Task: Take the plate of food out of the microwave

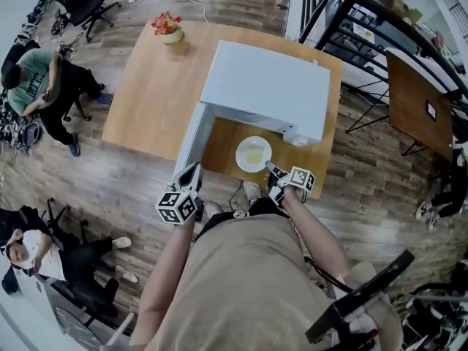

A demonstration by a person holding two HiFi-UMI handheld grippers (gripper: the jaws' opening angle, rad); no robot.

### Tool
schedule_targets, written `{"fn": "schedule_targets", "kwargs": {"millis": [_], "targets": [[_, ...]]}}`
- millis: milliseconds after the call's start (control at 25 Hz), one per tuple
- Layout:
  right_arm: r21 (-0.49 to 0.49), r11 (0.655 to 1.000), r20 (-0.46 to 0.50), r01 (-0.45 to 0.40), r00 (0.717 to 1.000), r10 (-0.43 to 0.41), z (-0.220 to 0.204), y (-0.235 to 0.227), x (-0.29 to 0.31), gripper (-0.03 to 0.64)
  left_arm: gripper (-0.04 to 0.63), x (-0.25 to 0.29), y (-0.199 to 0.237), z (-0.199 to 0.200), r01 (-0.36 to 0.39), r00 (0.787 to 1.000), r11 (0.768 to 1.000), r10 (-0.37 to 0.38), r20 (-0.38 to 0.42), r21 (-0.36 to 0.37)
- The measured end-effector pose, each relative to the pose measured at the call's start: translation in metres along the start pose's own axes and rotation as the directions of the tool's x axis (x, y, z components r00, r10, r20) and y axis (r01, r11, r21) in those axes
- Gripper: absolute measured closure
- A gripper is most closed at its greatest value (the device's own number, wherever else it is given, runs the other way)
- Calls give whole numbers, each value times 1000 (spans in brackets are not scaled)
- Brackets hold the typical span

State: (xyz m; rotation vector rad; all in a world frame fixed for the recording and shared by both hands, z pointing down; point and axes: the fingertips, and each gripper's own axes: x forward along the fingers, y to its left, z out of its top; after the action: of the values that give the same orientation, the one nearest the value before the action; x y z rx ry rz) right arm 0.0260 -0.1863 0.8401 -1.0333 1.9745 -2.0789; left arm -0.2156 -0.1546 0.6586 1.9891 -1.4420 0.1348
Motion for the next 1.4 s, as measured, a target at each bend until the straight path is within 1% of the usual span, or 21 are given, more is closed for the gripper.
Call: {"fn": "schedule_targets", "kwargs": {"millis": [200,280,360,400,480,560,760,920,1000,1080,1120,1160,1320,1400], "targets": [[30,999,-16,22,1000,-21,2,-30,29,603,594,17,-1,-16,9,1000,1000,-9,-12,17],[16,1000,-13,6,1000,-6,8,-52,46,603,594,30,3,-26,15,1000,1000,-15,-20,23],[-9,1000,5,-6,1000,6,16,-65,41,603,594,35,-10,-31,38,998,999,-37,-42,23],[-8,1000,9,4,1000,-4,17,-62,33,603,594,33,-20,-29,47,998,999,-46,-53,22],[5,999,-13,42,999,-42,10,-47,25,603,594,22,-32,-19,41,997,999,-39,-59,23],[5,996,-47,90,995,-89,0,-41,26,603,594,14,-34,-15,21,998,1000,-20,-51,22],[-31,986,-93,166,981,-169,-2,-69,34,603,594,12,-31,-23,-20,999,1000,21,-33,9],[-64,959,-111,276,953,-281,2,-89,33,603,594,9,-32,-31,-49,999,999,48,-24,-19],[-114,941,-122,318,936,-331,3,-95,35,603,594,8,-33,-34,-59,998,998,58,-17,-30],[-206,918,-131,339,920,-369,5,-95,38,603,594,8,-35,-37,-63,998,997,63,-10,-39],[-249,908,-132,337,917,-376,6,-93,39,594,594,8,-37,-38,-64,998,997,64,-6,-42],[-279,903,-132,327,918,-373,7,-89,42,545,594,8,-39,-39,-64,998,997,64,-3,-44],[-320,903,-114,286,935,-337,7,-76,50,272,592,3,-43,-46,-61,998,997,61,0,-55],[-346,895,-89,281,940,-329,8,-71,51,167,594,2,-44,-50,-54,999,997,53,-4,-57]]}}
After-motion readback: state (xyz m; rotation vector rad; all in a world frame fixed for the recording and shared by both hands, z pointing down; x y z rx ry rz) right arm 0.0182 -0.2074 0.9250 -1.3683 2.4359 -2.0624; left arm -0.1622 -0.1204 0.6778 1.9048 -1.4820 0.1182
